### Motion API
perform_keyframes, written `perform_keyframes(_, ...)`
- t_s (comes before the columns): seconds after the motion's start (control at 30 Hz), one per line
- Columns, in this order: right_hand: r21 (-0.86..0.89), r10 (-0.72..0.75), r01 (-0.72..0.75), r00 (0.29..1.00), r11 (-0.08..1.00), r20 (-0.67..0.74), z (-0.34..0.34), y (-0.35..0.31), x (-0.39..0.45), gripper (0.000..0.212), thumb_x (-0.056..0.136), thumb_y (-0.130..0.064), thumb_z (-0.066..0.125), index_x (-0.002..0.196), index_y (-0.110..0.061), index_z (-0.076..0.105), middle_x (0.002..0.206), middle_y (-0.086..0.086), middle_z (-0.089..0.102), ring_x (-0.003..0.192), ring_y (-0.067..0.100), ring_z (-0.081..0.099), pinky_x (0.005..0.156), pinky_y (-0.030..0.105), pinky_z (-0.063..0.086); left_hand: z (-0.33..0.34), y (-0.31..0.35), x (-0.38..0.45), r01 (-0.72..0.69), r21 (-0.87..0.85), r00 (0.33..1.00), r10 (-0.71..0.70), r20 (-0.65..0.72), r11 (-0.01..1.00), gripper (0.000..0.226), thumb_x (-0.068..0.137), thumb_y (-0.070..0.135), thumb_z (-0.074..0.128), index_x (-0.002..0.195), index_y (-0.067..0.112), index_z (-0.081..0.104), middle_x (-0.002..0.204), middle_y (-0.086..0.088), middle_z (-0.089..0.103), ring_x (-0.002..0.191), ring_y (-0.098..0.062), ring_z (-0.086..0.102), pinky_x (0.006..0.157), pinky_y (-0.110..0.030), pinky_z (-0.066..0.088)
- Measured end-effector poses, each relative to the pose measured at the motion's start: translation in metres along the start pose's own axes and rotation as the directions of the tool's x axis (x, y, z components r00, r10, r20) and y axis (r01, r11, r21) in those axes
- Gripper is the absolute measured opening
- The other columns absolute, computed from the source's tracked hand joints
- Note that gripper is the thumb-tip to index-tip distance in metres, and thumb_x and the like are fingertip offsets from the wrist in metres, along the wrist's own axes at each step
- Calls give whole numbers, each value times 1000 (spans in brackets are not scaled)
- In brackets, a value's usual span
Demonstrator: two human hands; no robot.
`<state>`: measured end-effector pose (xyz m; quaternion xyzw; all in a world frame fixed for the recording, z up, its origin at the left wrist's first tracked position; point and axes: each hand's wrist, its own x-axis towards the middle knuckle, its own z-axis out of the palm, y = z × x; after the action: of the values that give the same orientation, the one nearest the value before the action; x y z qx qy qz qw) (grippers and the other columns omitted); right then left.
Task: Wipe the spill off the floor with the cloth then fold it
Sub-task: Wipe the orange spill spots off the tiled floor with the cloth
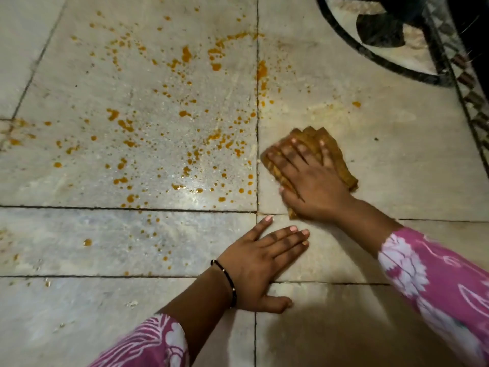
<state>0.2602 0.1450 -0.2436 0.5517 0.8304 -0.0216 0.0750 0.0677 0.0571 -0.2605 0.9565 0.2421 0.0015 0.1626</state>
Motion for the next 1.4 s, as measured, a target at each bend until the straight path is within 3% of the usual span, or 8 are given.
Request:
perform_keyframes(0.1, 39, -27, 28, 999, 999, -35, 10, 17, -51, 63, 85, -49, 32, 146, -32, 27, 153, -1, 33, 143, 20, 20, 114, 55, 7, -1, 14, -7, 77, 73, 997, -75, -29, 994, 84, 78, 61, 38, 145, 11, 33, 153, -6, 32, 140, -21, 30, 113, -48, 9)
perform_keyframes(0.27, 113, 324, -321, 946, 940, -10, 7, 31, -62, 67, 84, -55, 23, 147, -35, 23, 156, -4, 26, 144, 20, 15, 112, 55, 3, 3, 15, -61, 514, -29, 849, -513, -126, 857, 86, 84, 63, 40, 147, 6, 31, 156, -10, 24, 144, -24, 21, 113, -50, 12)
perform_keyframes(0.33, 132, 385, -384, 923, 914, 21, 4, 15, -32, 71, 81, -55, 21, 149, -34, 18, 157, -3, 18, 146, 21, 9, 112, 56, 0, 6, 9, -71, 570, -30, 816, -570, -89, 821, 89, 85, 68, 33, 148, 6, 26, 158, -9, 18, 146, -23, 15, 113, -52, 13)
perform_keyframes(0.6, 97, -139, 140, 990, 985, -12, 8, -53, -59, 65, 81, -47, 40, 144, -31, 35, 152, -4, 34, 143, 22, 23, 111, 62, 12, 8, 9, -72, 567, -68, 818, -571, -73, 821, 89, 85, 68, 34, 149, 7, 25, 159, -7, 16, 146, -21, 14, 113, -51, 17)
perform_keyframes(0.87, 124, 224, -222, 975, 967, -4, -1, -8, -25, 72, 80, -53, 27, 149, -31, 23, 156, -2, 26, 145, 23, 15, 112, 60, -2, 9, 9, -71, 576, -49, 814, -578, -56, 816, 89, 85, 69, 31, 149, 7, 25, 159, -7, 15, 147, -20, 12, 114, -50, 15)
perform_keyframes(1.1, 85, -169, 168, 986, 982, 11, -1, -67, -47, 73, 77, -51, 42, 146, -29, 32, 152, 1, 35, 143, 25, 25, 108, 66, 15, 7, 9, -70, 575, -63, 814, -578, -54, 816, 88, 86, 68, 31, 148, 6, 28, 159, -8, 16, 146, -22, 14, 112, -50, 17)
perform_keyframes(1.3, 136, 85, -93, 994, 986, 63, -6, 0, -72, 69, 81, -64, 32, 145, -38, 27, 152, -4, 34, 137, 23, 34, 104, 51, 26, 8, 9, -71, 581, -68, 811, -584, -42, 811, 89, 85, 69, 31, 149, 8, 23, 159, -7, 13, 147, -21, 11, 113, -50, 15)
perform_keyframes(1.4, 129, 132, -137, 990, 982, 42, -6, 3, -24, 72, 82, -69, 23, 148, -40, 20, 157, -8, 22, 143, 19, 18, 112, 54, 8, 7, 10, -71, 586, -64, 807, -589, -48, 808, 89, 85, 69, 31, 150, 8, 23, 159, -6, 14, 147, -20, 11, 114, -49, 14)
